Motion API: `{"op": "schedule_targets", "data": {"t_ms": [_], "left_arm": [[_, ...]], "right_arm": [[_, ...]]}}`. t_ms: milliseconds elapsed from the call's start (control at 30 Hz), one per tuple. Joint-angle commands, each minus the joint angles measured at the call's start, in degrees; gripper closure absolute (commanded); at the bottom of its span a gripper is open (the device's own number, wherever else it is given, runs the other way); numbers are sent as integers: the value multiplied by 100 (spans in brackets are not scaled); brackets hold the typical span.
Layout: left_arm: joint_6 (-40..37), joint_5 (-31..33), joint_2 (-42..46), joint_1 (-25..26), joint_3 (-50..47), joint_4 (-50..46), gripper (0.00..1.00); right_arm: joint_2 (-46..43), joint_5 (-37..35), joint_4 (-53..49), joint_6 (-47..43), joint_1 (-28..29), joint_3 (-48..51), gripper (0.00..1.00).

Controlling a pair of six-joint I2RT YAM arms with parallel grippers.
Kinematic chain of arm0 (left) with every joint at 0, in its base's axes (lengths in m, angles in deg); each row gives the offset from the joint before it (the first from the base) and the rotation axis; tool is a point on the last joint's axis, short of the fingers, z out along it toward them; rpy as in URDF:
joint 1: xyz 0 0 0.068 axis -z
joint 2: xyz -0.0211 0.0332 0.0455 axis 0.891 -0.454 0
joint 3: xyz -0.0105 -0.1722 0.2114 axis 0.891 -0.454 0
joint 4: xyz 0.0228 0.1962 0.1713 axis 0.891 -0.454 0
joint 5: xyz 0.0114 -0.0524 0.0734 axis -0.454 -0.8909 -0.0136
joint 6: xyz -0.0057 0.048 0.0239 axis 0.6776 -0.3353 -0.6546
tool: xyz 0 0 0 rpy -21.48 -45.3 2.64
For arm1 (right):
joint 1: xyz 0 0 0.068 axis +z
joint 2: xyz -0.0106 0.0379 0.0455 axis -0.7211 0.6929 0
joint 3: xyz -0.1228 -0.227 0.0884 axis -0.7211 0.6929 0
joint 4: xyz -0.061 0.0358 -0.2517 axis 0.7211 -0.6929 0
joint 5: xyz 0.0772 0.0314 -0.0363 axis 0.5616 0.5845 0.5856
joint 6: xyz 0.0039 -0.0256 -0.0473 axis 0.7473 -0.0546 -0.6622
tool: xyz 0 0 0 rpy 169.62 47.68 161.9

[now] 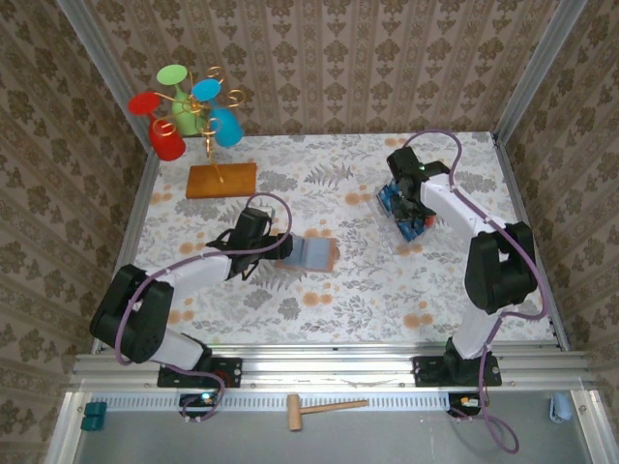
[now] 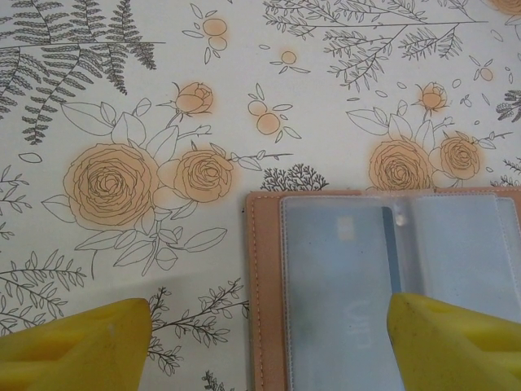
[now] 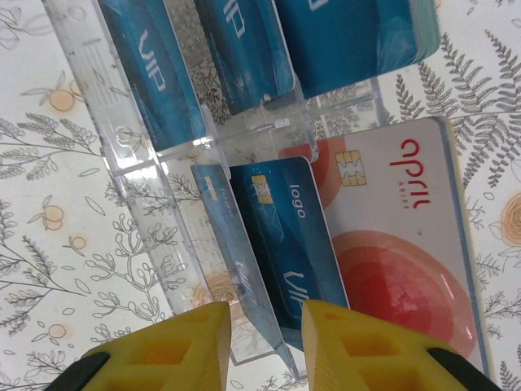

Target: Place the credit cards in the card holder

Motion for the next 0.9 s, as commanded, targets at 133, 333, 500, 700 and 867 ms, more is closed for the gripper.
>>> {"op": "schedule_targets", "data": {"t_ms": [133,333,500,700,867], "left_arm": [[59,-93,-98,-32,143,-51,22],[66,-101,-131,-32,151,-14,23],[71,-108,-162,-32,152,-3,23],[75,-118,-168,-32,152,13,23],[76,-128,-175,-32,143,34,23]], "right_arm": [[250,-88,76,-95,-24,206,74],[306,-86,134,-108,-16,270,74],[361,-53,167,-129,-21,282,79],[362,11,183,-118,-22,279,84],[335,88,170,-148,-23,263,88]]}}
